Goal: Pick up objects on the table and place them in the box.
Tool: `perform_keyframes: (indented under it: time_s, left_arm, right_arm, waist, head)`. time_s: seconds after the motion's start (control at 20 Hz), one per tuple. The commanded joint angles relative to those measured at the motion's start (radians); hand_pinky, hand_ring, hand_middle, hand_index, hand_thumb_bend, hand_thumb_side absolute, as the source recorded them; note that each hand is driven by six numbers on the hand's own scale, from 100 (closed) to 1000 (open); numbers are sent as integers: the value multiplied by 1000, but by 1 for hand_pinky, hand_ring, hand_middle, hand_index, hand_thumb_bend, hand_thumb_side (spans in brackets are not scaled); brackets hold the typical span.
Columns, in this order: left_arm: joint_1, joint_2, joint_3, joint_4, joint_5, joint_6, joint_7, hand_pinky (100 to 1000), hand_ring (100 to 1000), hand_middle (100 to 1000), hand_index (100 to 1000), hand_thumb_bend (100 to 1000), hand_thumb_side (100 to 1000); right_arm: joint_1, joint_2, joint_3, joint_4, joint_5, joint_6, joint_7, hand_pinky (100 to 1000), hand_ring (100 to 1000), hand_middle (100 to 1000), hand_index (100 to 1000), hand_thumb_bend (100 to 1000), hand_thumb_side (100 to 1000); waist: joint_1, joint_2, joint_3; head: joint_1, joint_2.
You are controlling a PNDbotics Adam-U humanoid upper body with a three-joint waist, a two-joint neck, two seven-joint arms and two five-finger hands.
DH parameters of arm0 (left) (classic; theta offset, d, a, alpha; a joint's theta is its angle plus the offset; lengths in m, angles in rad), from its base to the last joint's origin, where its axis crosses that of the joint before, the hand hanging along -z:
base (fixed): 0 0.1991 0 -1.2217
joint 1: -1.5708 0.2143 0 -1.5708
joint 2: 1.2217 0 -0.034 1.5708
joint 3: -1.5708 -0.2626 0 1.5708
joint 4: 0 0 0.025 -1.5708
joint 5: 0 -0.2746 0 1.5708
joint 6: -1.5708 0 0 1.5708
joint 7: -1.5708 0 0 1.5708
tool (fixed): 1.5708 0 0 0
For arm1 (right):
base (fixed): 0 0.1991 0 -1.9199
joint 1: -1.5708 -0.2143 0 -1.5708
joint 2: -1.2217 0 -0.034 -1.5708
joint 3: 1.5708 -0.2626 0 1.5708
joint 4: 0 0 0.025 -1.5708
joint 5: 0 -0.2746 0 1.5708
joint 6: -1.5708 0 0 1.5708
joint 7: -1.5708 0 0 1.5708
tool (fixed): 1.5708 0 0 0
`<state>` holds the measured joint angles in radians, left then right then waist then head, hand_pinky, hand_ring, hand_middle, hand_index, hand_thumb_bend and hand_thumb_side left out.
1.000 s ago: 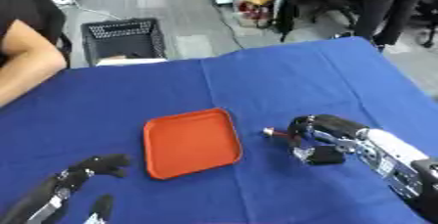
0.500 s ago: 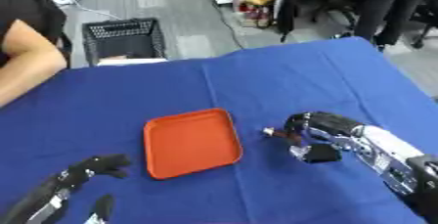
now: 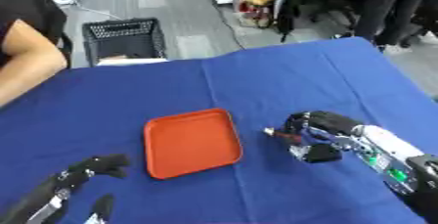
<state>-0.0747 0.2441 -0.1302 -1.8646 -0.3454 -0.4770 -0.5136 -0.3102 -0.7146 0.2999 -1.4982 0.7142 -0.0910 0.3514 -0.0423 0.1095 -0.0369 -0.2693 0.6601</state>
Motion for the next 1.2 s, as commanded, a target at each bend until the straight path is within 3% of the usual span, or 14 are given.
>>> perform_keyframes:
  time_s: [0.05,1.2]
  left_arm:
    - [-3,2,-1,-13,10,-1,-4,892,758,845,1000,100,731]
    - [-3,0,-2,-13,13,-2,-8,893,758,846,1000,100,729]
  right_arm:
    - [-13,-32,-21,-8,0,6,0,645,729,809,825,100,791]
    - [-72,6,-7,129,77,-23,-2,653,742,809,808,100,796]
  waist:
    - [-1,-8,0]
    - [1,-9,4]
  head:
    - [-4,-12]
    - [-7,-11]
